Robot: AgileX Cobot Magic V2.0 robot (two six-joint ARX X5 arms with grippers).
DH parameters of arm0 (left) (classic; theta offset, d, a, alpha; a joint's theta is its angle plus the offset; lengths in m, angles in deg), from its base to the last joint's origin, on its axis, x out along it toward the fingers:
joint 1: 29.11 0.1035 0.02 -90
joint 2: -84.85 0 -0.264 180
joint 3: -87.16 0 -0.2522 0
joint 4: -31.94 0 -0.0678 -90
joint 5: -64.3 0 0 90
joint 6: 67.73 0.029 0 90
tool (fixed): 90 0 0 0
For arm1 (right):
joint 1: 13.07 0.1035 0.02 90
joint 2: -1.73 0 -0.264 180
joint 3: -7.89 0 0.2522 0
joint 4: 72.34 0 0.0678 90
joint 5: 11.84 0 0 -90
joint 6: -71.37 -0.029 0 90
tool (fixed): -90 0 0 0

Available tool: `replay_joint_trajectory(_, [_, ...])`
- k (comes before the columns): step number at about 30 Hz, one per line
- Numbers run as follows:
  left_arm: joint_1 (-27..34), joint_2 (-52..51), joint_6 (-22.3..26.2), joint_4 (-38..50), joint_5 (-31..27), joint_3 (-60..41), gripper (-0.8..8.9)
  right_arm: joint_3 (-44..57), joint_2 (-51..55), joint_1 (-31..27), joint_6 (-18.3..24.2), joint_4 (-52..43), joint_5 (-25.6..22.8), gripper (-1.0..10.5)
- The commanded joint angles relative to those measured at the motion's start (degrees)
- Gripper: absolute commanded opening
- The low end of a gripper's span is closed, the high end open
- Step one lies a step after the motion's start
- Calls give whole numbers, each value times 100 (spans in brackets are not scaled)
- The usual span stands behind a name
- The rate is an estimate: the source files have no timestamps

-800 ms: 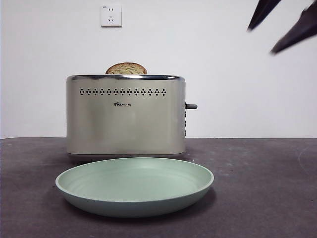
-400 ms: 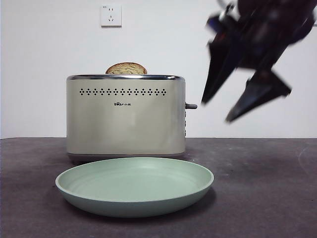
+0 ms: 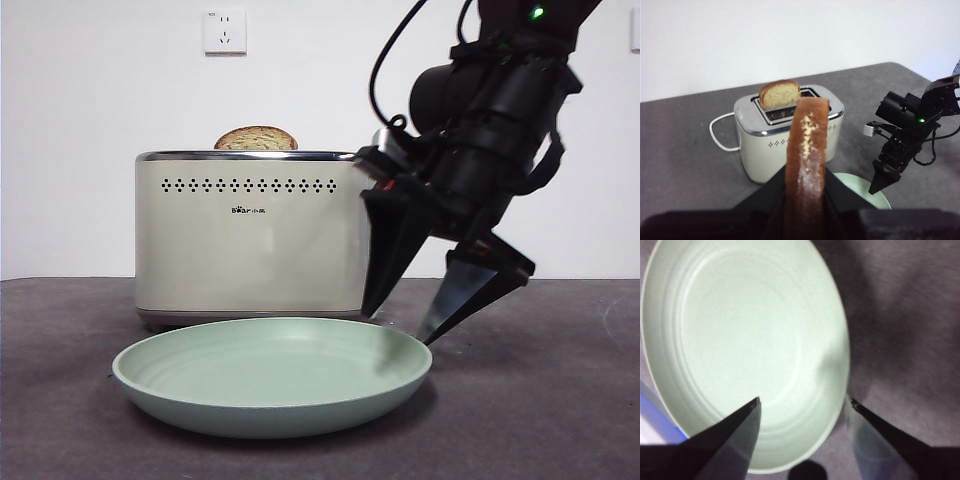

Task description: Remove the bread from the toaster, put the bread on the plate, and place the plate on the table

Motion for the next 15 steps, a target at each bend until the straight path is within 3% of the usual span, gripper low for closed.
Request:
replay_joint_trajectory(1, [-20,-33,-59,-68,-26,-31,-8,57,-120,83,-48,-149,-166,280])
replay_joint_trajectory(4, [-20,-33,-61,-116,-26,-31,-8,57,-140,120,-131,-232,-581,280])
replay_joint_trajectory(9, [-20,-33,-105,-138,-26,-31,-8,57,-140,111,-125,-258,-697,271])
replay_joint_trajectory(15, [-20,-33,-122,-140,-24,-31,-8,57,-140,109,-96,-249,-691,-9])
